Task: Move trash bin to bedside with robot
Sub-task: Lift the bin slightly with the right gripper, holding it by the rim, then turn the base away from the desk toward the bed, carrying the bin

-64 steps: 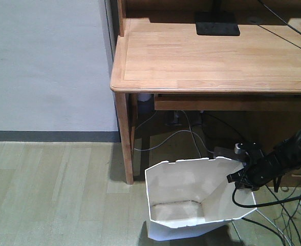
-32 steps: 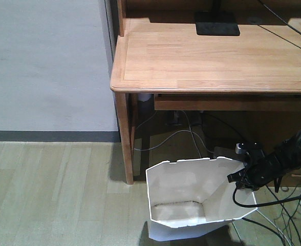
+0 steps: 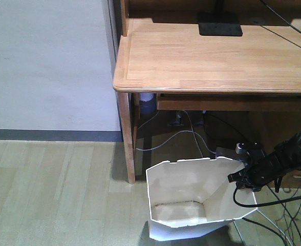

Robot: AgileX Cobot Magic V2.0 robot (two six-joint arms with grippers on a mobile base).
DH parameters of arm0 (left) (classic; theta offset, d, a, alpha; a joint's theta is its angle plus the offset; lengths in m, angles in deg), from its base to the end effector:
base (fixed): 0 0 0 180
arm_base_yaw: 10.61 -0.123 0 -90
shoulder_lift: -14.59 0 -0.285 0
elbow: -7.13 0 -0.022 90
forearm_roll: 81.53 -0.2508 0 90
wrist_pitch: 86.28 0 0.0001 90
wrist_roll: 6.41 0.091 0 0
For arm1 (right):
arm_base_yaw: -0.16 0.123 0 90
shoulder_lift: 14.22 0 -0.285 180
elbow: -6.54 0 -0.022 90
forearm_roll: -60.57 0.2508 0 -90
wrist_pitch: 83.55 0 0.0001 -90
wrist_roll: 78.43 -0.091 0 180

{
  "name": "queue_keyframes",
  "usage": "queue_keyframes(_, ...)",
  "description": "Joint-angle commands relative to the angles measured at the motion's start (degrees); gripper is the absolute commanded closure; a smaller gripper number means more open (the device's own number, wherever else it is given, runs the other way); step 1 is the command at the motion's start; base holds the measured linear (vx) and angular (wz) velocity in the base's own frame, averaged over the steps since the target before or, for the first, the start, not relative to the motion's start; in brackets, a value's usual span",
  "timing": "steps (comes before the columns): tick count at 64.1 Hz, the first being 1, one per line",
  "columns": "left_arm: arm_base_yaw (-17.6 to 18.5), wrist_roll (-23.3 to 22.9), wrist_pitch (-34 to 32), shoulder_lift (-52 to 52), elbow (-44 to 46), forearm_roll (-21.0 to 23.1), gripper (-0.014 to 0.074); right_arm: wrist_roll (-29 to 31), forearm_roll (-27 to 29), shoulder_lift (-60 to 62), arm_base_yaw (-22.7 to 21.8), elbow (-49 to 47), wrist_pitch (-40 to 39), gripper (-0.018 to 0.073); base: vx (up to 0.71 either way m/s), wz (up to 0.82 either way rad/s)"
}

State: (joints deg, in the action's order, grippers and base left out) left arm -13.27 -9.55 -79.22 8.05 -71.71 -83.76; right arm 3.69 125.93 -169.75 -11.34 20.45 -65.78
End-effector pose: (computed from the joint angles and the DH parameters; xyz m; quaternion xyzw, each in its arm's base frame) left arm 0.0559 0.0030 0.1936 -0.0242 0.7216 0.0122 0.6918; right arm 0.3298 -0.0413 -0.0888 -0.0583 0.9881 0.1290 0.0601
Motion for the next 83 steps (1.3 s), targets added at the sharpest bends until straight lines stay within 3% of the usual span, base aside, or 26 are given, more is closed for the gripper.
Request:
queue_keyframes(1,0.0,-0.3,-4.1,0.3,1.2,0.3,0.0603,-0.1,1.4,4.5,-0.2,-0.5,8.7,0.0563,-0.02,0.07)
queue_keyframes(25,0.0,-0.3,-4.1,0.3,1.2,0.3,0.0603,-0.1,1.4,4.5,-0.2,-0.5,8.7,0.0563,-0.04,0.23)
queue_keyframes(83,0.0,-0.3,-4.1,0.3,1.2,0.3,0.0603,-0.1,1.4,4.5,-0.2,-0.5,8.6,0.0563,-0.04,0.58)
